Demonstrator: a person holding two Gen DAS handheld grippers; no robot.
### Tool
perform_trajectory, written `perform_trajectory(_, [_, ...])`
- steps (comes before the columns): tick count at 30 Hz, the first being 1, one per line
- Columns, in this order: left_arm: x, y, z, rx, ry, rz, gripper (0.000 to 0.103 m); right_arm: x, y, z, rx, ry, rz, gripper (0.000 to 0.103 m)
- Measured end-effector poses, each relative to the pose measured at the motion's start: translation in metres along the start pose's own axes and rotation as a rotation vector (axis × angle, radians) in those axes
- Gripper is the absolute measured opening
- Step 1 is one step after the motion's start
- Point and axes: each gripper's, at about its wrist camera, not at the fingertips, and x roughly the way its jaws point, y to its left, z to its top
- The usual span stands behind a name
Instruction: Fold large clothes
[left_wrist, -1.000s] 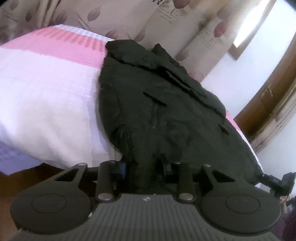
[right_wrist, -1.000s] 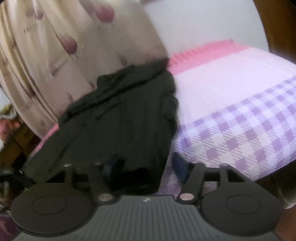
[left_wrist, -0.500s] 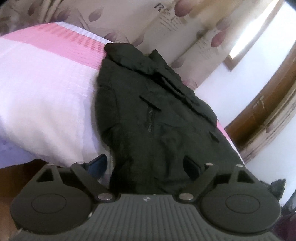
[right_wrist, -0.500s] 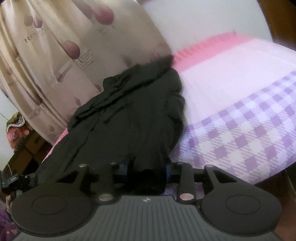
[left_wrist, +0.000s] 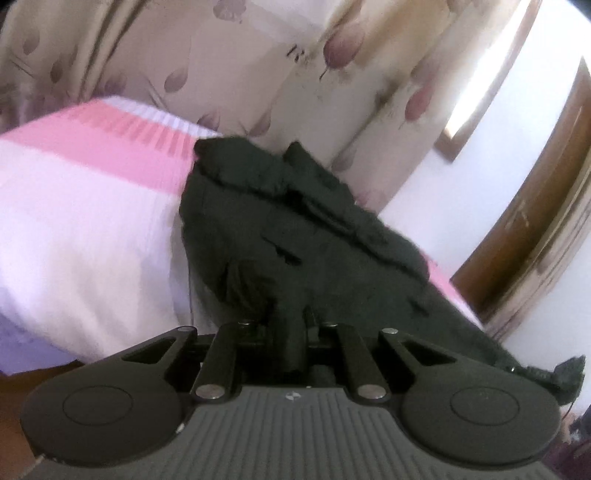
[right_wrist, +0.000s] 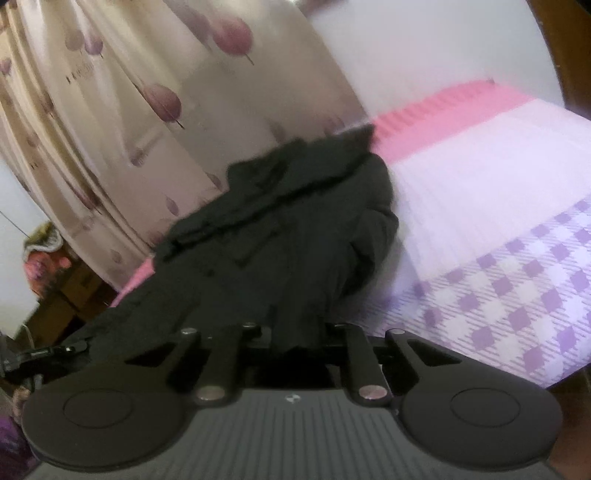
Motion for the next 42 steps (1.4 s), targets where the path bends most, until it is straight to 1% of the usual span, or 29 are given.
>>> perform_trajectory(3, [-0.009, -0.006, 0.0, 0.0, -0.017, -0.008, 0.012, -0.006, 0.0, 0.001, 0.036, -0.004, 0.035, 0.013])
perform_trajectory(5, [-0.013, -0.011, -0.002, 0.027, -0.009, -0.002, 0.012, -0.012, 0.0, -0.002, 0.063, -0.003, 0.054, 0.013])
perform_trajectory(9, [-0.021, -0.011, -0.005, 0.037, 0.007, -0.004, 0.012, -0.023, 0.001, -0.007, 0.095, -0.001, 0.065, 0.013])
perform_trajectory(13, [-0.039, -0.009, -0.004, 0.012, -0.016, -0.036, 0.012, -0.038, 0.003, -0.007, 0.133, -0.015, 0.109, 0.013])
perform_trajectory(16, [-0.054, -0.017, 0.002, 0.01, -0.05, -0.059, 0.012, -0.05, 0.014, -0.001, 0.131, -0.05, 0.157, 0.013])
perform_trajectory(20, [-0.071, -0.032, 0.019, -0.012, -0.14, -0.098, 0.012, -0.059, 0.028, 0.02, 0.116, -0.091, 0.214, 0.014])
perform_trajectory(23, [-0.074, -0.04, 0.037, -0.046, -0.209, -0.105, 0.012, -0.06, 0.033, 0.042, 0.108, -0.122, 0.239, 0.014])
perform_trajectory(25, [-0.073, -0.043, 0.047, -0.068, -0.237, -0.102, 0.012, -0.056, 0.034, 0.056, 0.115, -0.136, 0.244, 0.014])
perform_trajectory(29, [-0.063, -0.048, 0.072, -0.09, -0.272, -0.068, 0.012, -0.045, 0.032, 0.09, 0.108, -0.161, 0.247, 0.014])
perform_trajectory(32, [-0.049, -0.048, 0.096, -0.104, -0.291, -0.057, 0.012, -0.027, 0.034, 0.118, 0.087, -0.173, 0.234, 0.014])
perform_trajectory(38, [-0.007, -0.046, 0.14, -0.124, -0.301, -0.013, 0.012, 0.014, 0.032, 0.167, 0.069, -0.182, 0.2, 0.014])
perform_trajectory(42, [0.026, -0.041, 0.165, -0.14, -0.296, 0.02, 0.013, 0.049, 0.023, 0.195, 0.087, -0.169, 0.167, 0.014])
